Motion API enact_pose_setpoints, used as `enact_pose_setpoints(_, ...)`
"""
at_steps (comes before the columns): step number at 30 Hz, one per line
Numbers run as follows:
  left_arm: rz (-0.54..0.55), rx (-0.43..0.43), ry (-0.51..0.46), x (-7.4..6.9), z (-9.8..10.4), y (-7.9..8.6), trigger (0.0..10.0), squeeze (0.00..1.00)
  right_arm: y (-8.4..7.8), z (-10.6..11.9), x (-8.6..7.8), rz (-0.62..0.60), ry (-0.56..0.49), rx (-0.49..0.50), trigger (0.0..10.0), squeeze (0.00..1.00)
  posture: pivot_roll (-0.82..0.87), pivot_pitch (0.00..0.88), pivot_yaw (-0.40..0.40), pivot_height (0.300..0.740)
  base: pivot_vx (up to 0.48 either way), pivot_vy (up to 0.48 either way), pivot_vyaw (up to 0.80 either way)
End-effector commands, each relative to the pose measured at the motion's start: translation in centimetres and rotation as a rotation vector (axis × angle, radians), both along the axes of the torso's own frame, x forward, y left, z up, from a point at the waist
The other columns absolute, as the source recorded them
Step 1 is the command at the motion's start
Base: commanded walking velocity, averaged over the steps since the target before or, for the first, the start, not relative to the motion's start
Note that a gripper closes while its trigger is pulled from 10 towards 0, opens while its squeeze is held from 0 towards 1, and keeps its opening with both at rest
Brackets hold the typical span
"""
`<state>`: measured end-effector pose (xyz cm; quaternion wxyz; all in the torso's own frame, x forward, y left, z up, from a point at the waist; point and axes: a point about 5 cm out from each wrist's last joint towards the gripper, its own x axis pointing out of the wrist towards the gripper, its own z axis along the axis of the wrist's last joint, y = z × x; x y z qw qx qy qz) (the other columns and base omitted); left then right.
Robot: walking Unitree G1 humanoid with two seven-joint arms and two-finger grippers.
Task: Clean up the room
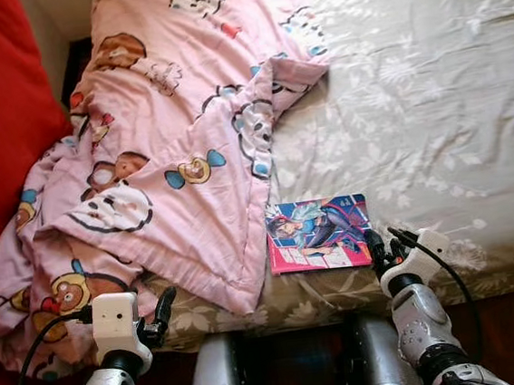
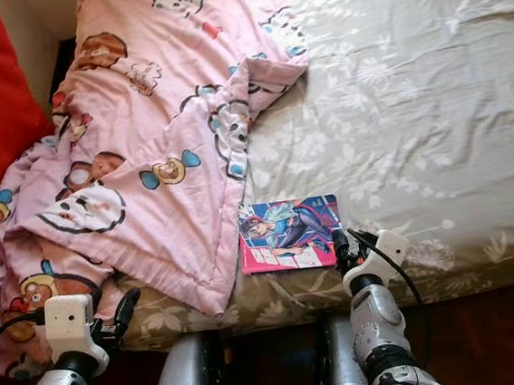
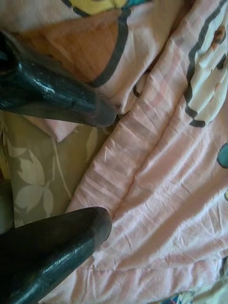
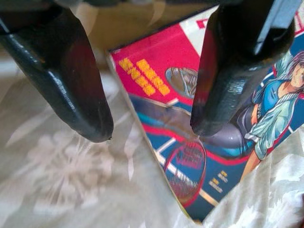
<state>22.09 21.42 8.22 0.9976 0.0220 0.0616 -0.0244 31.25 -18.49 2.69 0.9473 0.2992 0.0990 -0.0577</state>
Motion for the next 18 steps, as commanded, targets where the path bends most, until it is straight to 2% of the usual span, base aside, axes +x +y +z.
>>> enact_pose_setpoints(1,0.001,0.026,0.041,-0.7,-0.4,0.4,10.0,0.0,0.3,-1.5,-1.1,0.006,0.05,0.074,10.0,0.0,0.15,0.352,0.117,0.618,0.0,0.0,0.0)
enact_pose_setpoints(4,-0.003,0.032,0.047,-0.9,-0.3,0.5,10.0,0.0,0.5,-1.5,-1.2,0.048,0.033,0.087,10.0,0.0,0.15,0.357,0.121,0.618,0.0,0.0,0.0)
enact_pose_setpoints(12,-0.019,0.043,0.055,-1.0,-0.3,0.2,10.0,0.0,0.5,-2.0,-1.7,0.066,0.037,0.129,10.0,0.0,0.15,0.359,0.124,0.618,0.0,0.0,0.0)
enact_pose_setpoints(17,-0.023,0.051,0.058,-1.2,-0.1,0.2,10.0,0.0,0.3,-2.8,-2.5,0.054,0.054,0.219,10.0,0.0,0.16,0.365,0.131,0.618,0.0,0.0,0.0)
enact_pose_setpoints(18,-0.022,0.057,0.057,-1.3,0.0,0.2,10.0,0.0,0.2,-3.1,-2.7,0.029,0.058,0.286,10.0,0.0,0.16,0.369,0.13,0.618,0.0,0.0,0.0)
